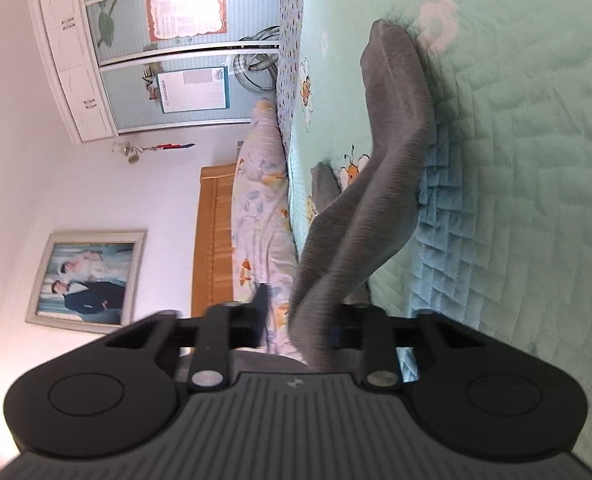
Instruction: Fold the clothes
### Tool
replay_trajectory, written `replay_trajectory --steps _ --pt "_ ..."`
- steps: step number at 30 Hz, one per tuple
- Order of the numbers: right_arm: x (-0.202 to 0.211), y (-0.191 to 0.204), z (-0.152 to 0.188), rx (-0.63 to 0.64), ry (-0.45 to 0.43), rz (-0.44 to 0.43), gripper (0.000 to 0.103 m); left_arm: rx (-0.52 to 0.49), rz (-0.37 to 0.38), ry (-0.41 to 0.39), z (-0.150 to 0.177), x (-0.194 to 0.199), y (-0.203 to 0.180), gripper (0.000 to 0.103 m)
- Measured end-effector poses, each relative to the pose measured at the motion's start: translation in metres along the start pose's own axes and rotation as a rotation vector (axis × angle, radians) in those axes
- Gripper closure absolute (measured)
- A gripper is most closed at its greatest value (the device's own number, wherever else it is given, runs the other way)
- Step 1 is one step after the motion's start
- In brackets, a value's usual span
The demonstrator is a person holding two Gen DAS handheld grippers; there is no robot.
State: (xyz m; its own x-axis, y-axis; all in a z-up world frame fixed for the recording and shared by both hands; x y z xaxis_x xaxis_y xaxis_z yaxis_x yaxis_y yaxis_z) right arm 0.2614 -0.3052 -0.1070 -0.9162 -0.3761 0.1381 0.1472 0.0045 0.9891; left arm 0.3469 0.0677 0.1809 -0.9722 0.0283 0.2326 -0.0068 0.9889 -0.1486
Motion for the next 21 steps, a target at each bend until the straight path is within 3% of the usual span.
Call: replay_trajectory --steps 1,3,5,7,11,16,19,21 --pt "0.002 0.000 -0.003 -0.017 0.002 0.003 0.075 -0.009 0.010 -0.028 -0.015 0.010 -0.014 0.100" --pt "0.012 -0.007 -0.007 -0.062 0.006 0.021 0.064 -0.020 0.030 -0.091 -0.044 0.031 -0.039 0.100" --pt "0.024 -0.018 -0.010 -0.099 0.000 0.035 0.023 -0.017 0.048 -0.140 -0.067 0.050 -0.057 0.100" --pt "0.032 -0.032 -0.013 -0.120 -0.021 0.046 0.014 -0.010 0.065 -0.179 -0.088 0.067 -0.074 0.100" --pt "0.019 -0.059 -0.009 -0.188 0.010 0.070 0.015 0.009 0.080 -0.224 -0.117 0.103 -0.093 0.100" --pt "-0.009 -0.053 0.001 -0.317 0.017 -0.022 0.012 0.032 0.078 -0.249 -0.128 0.132 -0.094 0.100" --pt "-0.026 -0.053 0.003 -0.382 -0.007 -0.021 0.014 0.046 0.071 -0.256 -0.130 0.145 -0.092 0.100" --pt "-0.036 -0.047 0.008 -0.332 0.001 -0.018 0.058 0.055 0.066 -0.261 -0.132 0.154 -0.091 0.100"
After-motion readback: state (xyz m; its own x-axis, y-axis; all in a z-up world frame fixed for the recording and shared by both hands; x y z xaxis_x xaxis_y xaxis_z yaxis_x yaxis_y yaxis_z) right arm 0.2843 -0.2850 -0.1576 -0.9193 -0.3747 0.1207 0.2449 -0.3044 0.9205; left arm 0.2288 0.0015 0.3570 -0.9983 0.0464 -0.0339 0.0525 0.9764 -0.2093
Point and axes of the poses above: each gripper's, at about its wrist camera, not at the fingertips, and x roughly against the way its jaws point, y to its left, z to its underside, the point moved 10 cm from there along -x, roughly the way its jaws point, and after that the axes turned 13 degrees about -y, right-handed, at the moved point
